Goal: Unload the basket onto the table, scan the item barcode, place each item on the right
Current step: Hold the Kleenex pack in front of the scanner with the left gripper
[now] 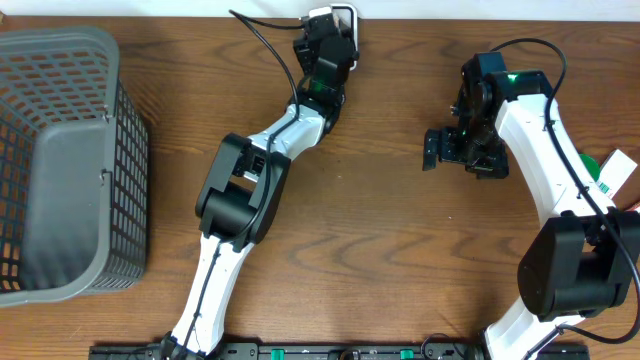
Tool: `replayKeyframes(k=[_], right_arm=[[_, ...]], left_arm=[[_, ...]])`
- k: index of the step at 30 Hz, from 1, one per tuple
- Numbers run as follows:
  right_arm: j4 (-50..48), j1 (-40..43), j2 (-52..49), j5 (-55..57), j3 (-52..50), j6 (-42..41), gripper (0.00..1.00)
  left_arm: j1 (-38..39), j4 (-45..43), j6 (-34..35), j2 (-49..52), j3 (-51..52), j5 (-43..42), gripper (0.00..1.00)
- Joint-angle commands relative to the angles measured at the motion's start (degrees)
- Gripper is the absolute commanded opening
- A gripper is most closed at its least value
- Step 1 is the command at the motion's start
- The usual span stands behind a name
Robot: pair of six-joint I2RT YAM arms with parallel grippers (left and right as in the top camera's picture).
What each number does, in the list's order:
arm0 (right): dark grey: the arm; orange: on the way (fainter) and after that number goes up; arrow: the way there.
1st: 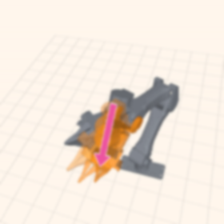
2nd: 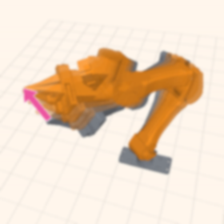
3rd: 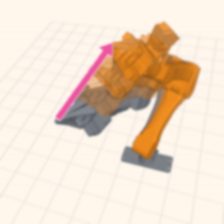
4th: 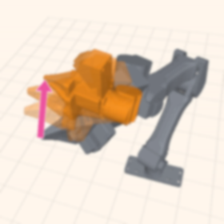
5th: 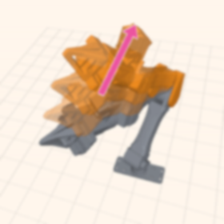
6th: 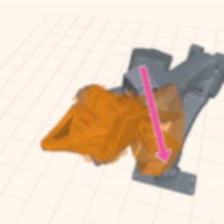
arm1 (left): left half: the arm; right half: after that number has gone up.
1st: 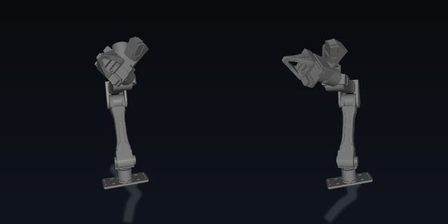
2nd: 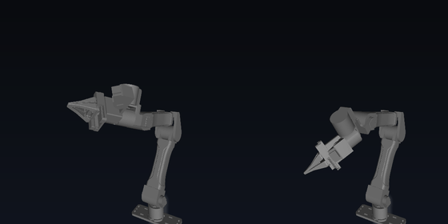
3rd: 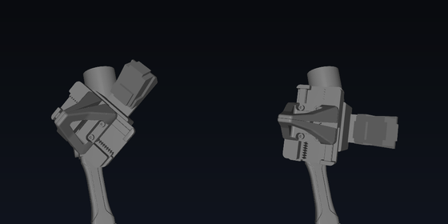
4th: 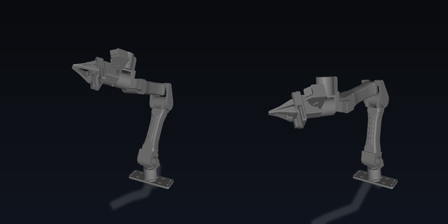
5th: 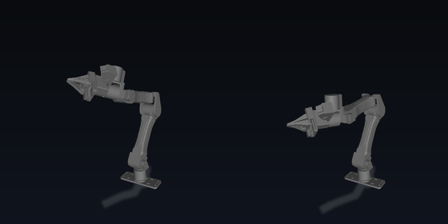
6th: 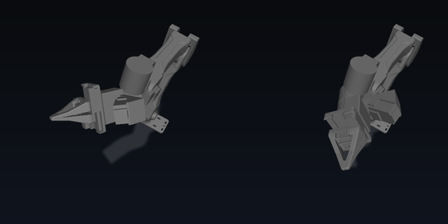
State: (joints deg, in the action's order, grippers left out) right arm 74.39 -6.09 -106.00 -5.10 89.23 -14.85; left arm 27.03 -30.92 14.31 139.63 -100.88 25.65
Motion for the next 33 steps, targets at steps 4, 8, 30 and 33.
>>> replayKeyframes(k=[4,8,30,33], right_arm=[[-0.09,-0.24,0.76,0.72,-0.15,-0.31,0.99],[-0.13,-0.24,0.76,0.72,-0.15,-0.31,0.99],[-1.14,-0.35,0.76,0.72,-0.15,-0.31,0.99],[-1.16,-0.35,0.76,0.72,-0.15,-0.33,0.99]], left_arm=[[1.44,-1.33,-9.03,1.84,-1.29,0.52,0.74],[2.1,-1.81,-9.84,1.97,-1.29,0.52,0.74],[2.36,-5.6,-11.21,5.92,-3.72,0.59,0.73],[2.19,-5.57,-12.68,5.92,-3.72,0.79,0.73]])
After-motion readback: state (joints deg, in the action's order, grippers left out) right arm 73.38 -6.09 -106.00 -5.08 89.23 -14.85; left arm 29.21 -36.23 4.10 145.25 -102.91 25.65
